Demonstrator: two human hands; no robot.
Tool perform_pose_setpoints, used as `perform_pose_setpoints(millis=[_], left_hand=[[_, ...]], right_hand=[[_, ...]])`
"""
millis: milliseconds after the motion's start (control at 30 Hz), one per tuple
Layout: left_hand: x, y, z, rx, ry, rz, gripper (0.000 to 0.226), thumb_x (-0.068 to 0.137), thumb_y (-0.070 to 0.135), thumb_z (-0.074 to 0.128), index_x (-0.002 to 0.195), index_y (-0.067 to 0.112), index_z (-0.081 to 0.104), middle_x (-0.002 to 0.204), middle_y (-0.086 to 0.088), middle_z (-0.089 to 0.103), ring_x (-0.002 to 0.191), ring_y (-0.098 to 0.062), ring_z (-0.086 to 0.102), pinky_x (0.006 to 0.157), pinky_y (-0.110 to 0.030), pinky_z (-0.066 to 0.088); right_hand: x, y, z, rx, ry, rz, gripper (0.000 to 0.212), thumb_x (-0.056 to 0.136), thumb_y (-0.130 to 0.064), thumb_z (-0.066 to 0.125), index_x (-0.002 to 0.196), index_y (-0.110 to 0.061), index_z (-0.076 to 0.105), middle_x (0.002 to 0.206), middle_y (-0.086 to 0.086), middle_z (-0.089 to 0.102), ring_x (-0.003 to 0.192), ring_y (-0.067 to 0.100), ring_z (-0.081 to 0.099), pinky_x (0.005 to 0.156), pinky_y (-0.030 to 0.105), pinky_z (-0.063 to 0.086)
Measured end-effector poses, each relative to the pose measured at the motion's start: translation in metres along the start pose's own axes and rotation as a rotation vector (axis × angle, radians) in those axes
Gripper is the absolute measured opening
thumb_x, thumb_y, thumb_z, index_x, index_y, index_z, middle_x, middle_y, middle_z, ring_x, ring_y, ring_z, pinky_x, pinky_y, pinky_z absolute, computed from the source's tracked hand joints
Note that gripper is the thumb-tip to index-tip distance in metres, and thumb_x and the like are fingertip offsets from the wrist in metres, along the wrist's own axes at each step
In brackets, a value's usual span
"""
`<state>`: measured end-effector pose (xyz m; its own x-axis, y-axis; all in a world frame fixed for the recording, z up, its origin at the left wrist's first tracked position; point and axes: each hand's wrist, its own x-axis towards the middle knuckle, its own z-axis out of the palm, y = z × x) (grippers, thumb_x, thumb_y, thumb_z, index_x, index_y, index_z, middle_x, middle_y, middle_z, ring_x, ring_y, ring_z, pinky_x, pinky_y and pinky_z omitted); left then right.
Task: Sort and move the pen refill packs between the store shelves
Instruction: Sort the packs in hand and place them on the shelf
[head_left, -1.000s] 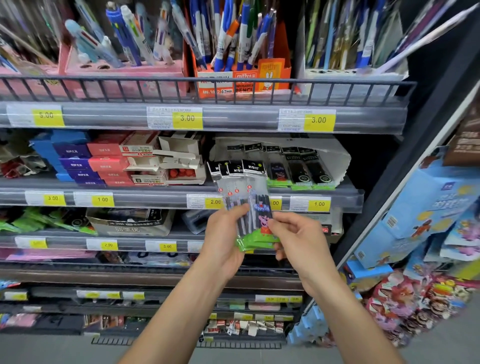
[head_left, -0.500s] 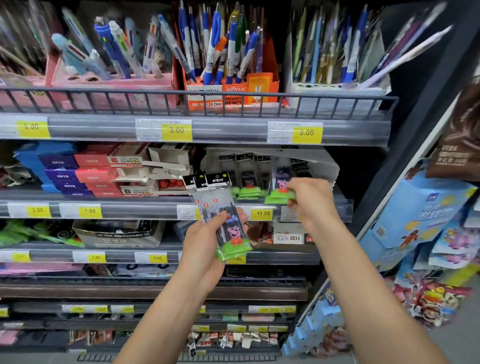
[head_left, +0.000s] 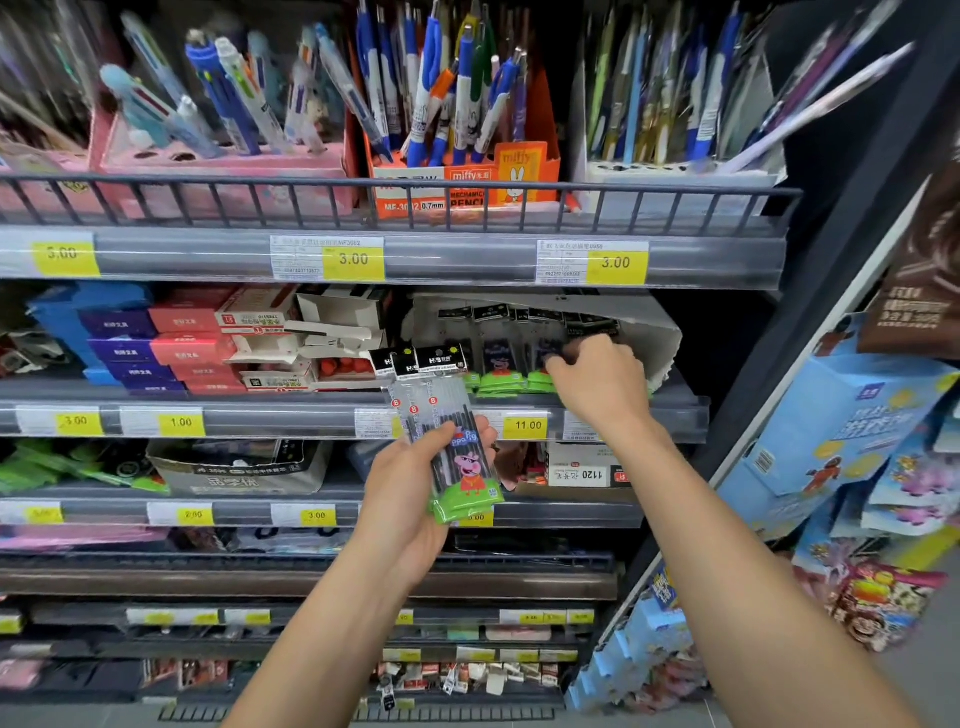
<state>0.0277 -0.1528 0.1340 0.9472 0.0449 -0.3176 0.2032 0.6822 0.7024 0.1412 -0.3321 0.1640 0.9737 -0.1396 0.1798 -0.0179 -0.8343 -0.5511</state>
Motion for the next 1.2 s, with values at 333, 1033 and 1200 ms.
perform_pose_setpoints(millis=[333,1033,1200], left_hand=[[0.003,-0.006,-0.002,0.013,-0.005,-0.021,0.029,0.105,0.009,0.053,0.127,-0.006,0.065,0.116,-0.024,0.076,0.107,-0.031,0.077,0.074,-0.034,0.065],[0.002,-0.017,0.037,0.117,-0.066,-0.025,0.036,0.104,0.014,0.046,0.127,-0.005,0.064,0.112,-0.026,0.068,0.102,-0.034,0.063,0.085,-0.045,0.053],[0.005,-0.030,0.047,0.142,-0.106,0.004,0.021,0.104,0.006,0.052,0.116,-0.002,0.067,0.098,-0.018,0.075,0.088,-0.030,0.072,0.077,-0.043,0.058]], right_hand=[[-0.006,0.032,0.008,-0.018,-0.074,-0.216,0.036,0.099,-0.026,0.062,0.135,-0.027,0.066,0.114,0.007,0.073,0.128,0.028,0.042,0.091,0.039,0.045],[-0.126,0.021,0.006,0.890,-0.250,0.123,0.042,0.098,-0.019,0.068,0.139,-0.021,0.061,0.069,0.000,0.066,0.054,0.016,0.064,0.051,0.028,0.053],[-0.124,0.030,-0.002,0.915,-0.222,0.168,0.046,0.097,-0.018,0.070,0.142,-0.019,0.058,0.076,-0.005,0.070,0.057,0.013,0.064,0.055,0.026,0.055]])
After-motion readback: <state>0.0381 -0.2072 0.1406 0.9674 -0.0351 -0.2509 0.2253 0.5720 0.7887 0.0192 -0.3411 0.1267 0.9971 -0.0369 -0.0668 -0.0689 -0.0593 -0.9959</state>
